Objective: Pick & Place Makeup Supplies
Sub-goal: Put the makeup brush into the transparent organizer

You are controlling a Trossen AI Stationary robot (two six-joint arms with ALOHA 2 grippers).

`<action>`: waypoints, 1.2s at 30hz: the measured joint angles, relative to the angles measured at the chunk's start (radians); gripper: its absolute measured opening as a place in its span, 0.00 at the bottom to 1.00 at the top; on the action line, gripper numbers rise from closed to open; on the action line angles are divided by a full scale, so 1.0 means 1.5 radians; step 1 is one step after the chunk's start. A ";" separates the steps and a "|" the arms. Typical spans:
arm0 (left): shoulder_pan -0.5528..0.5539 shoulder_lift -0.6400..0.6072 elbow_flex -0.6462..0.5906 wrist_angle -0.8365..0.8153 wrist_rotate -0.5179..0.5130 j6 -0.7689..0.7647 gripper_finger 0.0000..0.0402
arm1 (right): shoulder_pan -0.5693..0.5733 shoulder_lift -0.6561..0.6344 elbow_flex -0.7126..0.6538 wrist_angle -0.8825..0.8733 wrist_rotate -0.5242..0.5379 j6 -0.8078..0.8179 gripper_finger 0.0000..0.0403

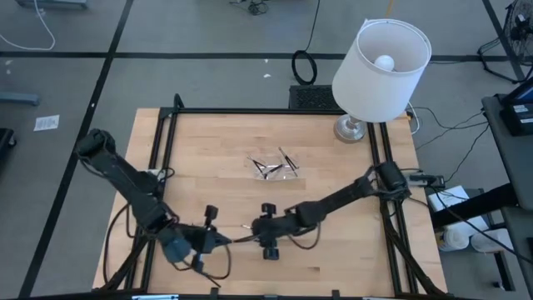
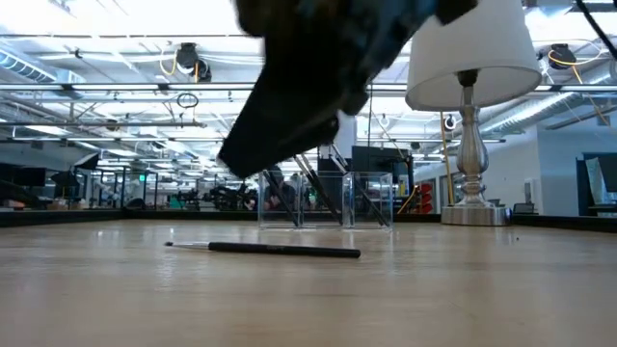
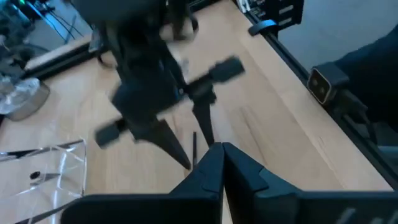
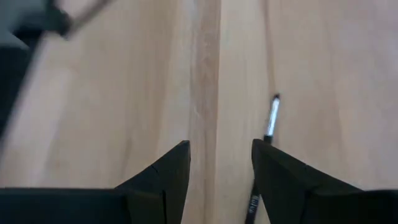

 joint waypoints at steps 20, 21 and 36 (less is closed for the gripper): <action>-0.051 -0.004 0.000 -0.040 -0.045 -0.023 0.06 | -0.040 0.084 0.074 -0.087 0.031 0.012 0.40; -0.051 -0.004 0.000 -0.041 -0.045 -0.023 0.07 | -0.037 0.084 0.074 -0.088 0.033 0.012 0.40; -0.038 -0.004 0.000 -0.041 -0.045 -0.045 0.09 | -0.002 0.066 0.084 0.002 0.119 -0.042 0.40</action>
